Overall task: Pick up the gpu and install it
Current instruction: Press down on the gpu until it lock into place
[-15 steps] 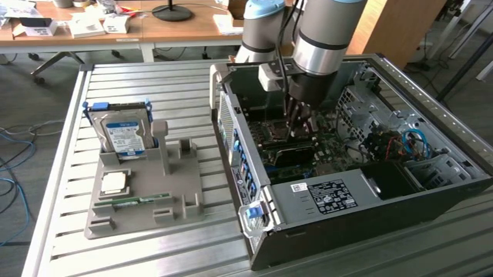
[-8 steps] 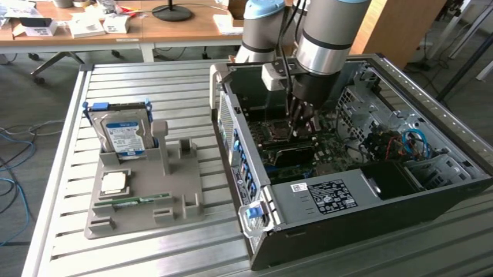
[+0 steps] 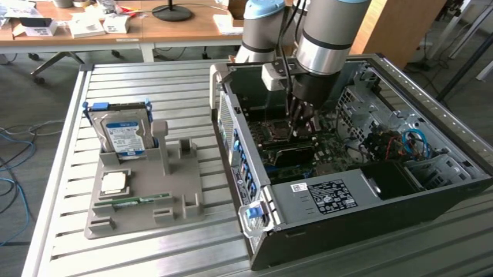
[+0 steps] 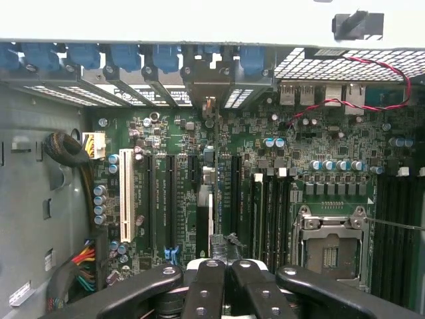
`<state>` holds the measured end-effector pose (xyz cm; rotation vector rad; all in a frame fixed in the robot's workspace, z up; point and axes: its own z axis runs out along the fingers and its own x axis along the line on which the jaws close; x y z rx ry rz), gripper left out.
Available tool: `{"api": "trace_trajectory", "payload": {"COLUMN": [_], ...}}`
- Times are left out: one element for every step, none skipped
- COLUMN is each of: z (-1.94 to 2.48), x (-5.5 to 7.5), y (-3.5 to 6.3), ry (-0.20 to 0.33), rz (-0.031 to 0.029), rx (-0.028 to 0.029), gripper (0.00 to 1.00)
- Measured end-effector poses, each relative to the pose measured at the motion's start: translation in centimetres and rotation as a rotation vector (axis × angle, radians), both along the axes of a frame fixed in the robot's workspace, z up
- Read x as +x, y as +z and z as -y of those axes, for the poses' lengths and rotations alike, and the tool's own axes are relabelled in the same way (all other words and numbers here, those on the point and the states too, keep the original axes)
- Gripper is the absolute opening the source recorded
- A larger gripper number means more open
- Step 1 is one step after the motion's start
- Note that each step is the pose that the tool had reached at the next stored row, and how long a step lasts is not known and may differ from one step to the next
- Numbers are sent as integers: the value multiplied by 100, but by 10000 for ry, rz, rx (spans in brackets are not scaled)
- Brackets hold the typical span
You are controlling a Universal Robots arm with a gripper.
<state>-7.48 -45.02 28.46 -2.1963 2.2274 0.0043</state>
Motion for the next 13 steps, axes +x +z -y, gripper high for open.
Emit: {"api": "trace_trajectory", "payload": {"z": [0, 0, 0, 0, 0, 0, 0, 0, 0, 0, 0, 0, 0], "x": [0, 0, 0, 0, 0, 0, 0, 0, 0, 0, 0, 0, 0], "y": [0, 0, 0, 17, 52, 85, 127, 161, 189, 209, 228, 244, 256], "ry": [0, 0, 0, 0, 0, 0, 0, -1, -1, 0, 0, 0, 0], "rz": [0, 0, 0, 0, 0, 1, 1, 1, 0, 1, 0, 0, 0], "rx": [0, 0, 0, -1, -3, 0, -1, 0, -1, 0, 0, -1, -1], "gripper": [11, 11, 11, 11, 11, 11, 11, 11, 11, 11, 11, 11, 11]}}
